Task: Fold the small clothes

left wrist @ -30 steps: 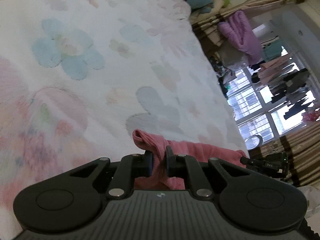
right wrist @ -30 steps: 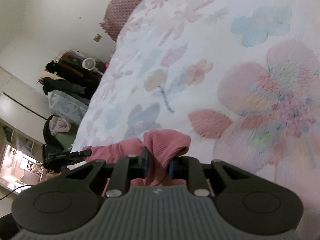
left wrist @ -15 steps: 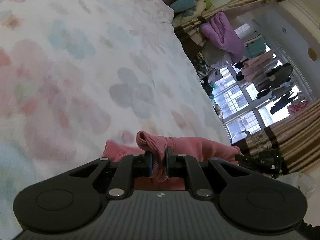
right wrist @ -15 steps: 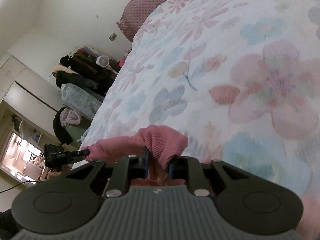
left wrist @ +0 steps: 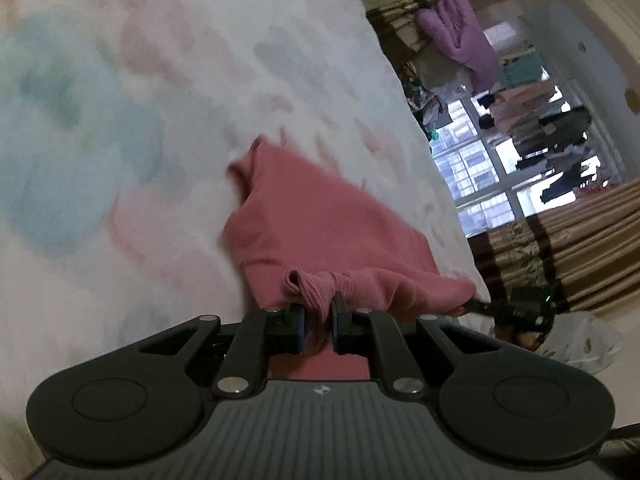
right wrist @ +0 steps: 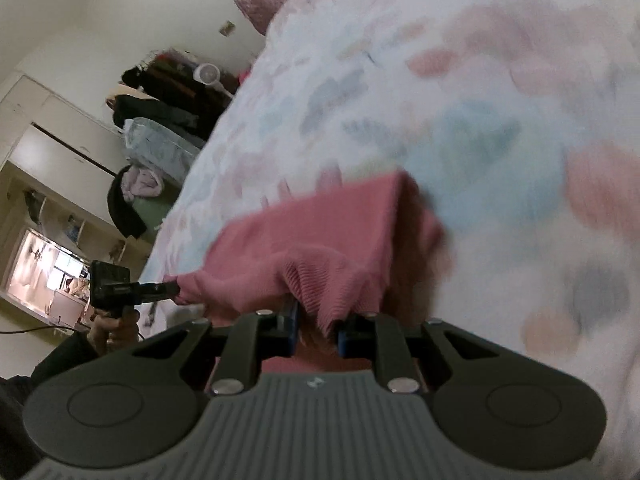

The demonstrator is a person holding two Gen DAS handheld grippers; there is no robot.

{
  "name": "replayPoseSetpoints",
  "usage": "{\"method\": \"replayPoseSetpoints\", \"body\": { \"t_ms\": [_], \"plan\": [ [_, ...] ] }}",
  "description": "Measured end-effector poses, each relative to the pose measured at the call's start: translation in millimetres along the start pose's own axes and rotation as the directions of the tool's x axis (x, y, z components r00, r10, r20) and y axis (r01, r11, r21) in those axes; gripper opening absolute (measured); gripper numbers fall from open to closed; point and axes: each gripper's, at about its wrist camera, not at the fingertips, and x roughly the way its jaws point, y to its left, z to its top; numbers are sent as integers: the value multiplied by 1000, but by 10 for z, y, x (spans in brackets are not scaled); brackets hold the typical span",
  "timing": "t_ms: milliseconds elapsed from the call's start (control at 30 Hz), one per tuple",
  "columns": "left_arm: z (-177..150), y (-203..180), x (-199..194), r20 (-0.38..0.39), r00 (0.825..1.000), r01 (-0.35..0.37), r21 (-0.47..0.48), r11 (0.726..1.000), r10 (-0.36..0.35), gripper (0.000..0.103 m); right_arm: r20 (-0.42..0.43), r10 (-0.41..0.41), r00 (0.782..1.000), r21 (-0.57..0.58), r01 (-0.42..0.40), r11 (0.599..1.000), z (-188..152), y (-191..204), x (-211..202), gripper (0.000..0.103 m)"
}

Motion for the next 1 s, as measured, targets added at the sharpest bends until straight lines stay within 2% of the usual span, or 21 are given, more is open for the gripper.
{"method": "replayPoseSetpoints", "body": {
  "t_ms": [100,133,200,233,300,400,433,467,500,633,667,700,767,833,900,1000],
  "plan": [
    [-104,34,-55,32,999,38,-22,999,-37,12,34,14,999,43,-15,999,-249,-160,-83,12],
    [-134,7,-65,42,998,49,-17,999,-48,12,56,28,998,51,-30,998,-292,-188,-124,5],
    [-180,-7,-104,54,996,69,-5,998,-68,12,117,55,992,63,-63,996,-371,-225,-258,4],
    [-201,-21,-98,46,997,66,8,998,-67,12,142,64,988,68,-74,995,-409,-232,-321,4],
    [-239,-44,-15,-18,1000,7,36,999,-6,14,164,46,985,83,-60,995,-448,-267,-397,8],
    [-251,-63,7,-45,991,-120,68,990,123,21,149,-37,988,107,21,994,-418,-239,-408,11],
    [-242,-66,-21,-46,987,-149,65,987,152,26,140,-83,987,101,70,992,-396,-168,-406,23],
    [-241,-90,-58,-39,984,-172,67,983,174,36,138,-121,983,79,111,991,-377,-77,-401,36],
    [-233,-116,-117,-21,979,-203,75,976,205,44,137,-157,978,39,153,987,-354,46,-386,40],
    [-260,-215,-348,55,960,-279,101,955,275,49,109,-288,951,-184,304,935,-344,590,-196,44],
    [-266,-278,-380,82,952,-305,134,943,296,49,110,-321,941,-258,339,905,-375,733,-116,44],
    [-295,-365,-389,105,942,-333,196,922,318,49,114,-365,924,-346,382,857,-417,894,-13,45],
    [-346,-563,-292,110,931,-365,341,866,349,50,115,-440,891,-523,431,735,-526,1141,212,45],
    [-353,-774,-114,96,922,-372,481,794,374,50,96,-481,871,-654,419,629,-636,1286,429,45],
    [-384,-939,84,86,909,-375,598,708,409,50,72,-522,850,-749,391,534,-694,1382,641,45],
    [-482,-1143,345,90,891,-365,722,587,444,52,88,-582,809,-855,361,373,-808,1467,824,45]
  ]
}}
